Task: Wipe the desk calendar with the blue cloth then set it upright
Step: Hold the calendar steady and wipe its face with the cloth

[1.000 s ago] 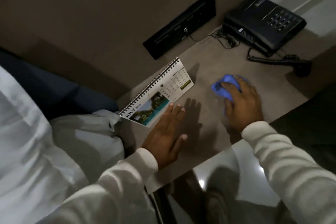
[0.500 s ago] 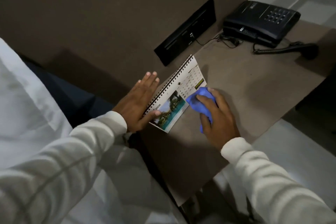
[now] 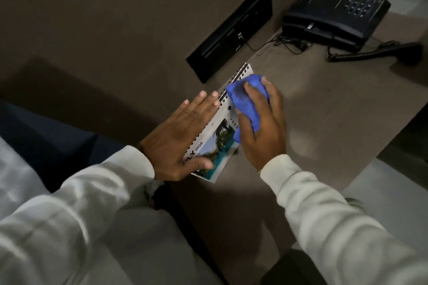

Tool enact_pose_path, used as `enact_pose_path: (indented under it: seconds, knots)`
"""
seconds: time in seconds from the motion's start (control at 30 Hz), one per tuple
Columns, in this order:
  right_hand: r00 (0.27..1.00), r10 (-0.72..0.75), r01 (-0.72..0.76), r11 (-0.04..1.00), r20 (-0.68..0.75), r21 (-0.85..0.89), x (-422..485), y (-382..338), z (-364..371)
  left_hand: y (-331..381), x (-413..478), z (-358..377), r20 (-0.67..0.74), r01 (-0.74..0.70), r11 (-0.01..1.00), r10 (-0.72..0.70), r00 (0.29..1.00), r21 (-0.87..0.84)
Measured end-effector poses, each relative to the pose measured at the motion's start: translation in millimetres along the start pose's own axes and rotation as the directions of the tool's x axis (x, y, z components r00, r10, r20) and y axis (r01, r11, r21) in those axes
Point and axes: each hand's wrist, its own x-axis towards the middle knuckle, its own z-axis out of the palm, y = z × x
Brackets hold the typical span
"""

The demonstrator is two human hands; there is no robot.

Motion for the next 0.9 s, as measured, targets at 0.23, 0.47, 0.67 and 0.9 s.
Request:
enact_pose_path:
  seconds: [0.23, 0.47, 0.67, 0.9]
  knots:
    - [0.991, 0.132, -0.131, 0.990, -0.022, 0.050, -11, 16, 30, 0, 1, 0, -0.007, 0.019, 0.999, -0.019, 1.000, -0.028]
    - [0.993, 0.110, -0.102, 0.980, -0.038, 0.172, -9, 0, 25, 2, 2, 1, 0.003, 0.020, 1.000, -0.020, 1.000, -0.011]
    - [0.957, 0.276, -0.262, 0.954, -0.087, 0.142, -14, 20, 28, 4, 1, -2, 0.038, 0.056, 0.998, -0.055, 0.998, -0.002]
    - [0.978, 0.187, -0.161, 0.958, -0.089, 0.238, -17, -5, 30, 3, 1, -2, 0.045, 0.060, 0.998, -0.061, 0.997, 0.013]
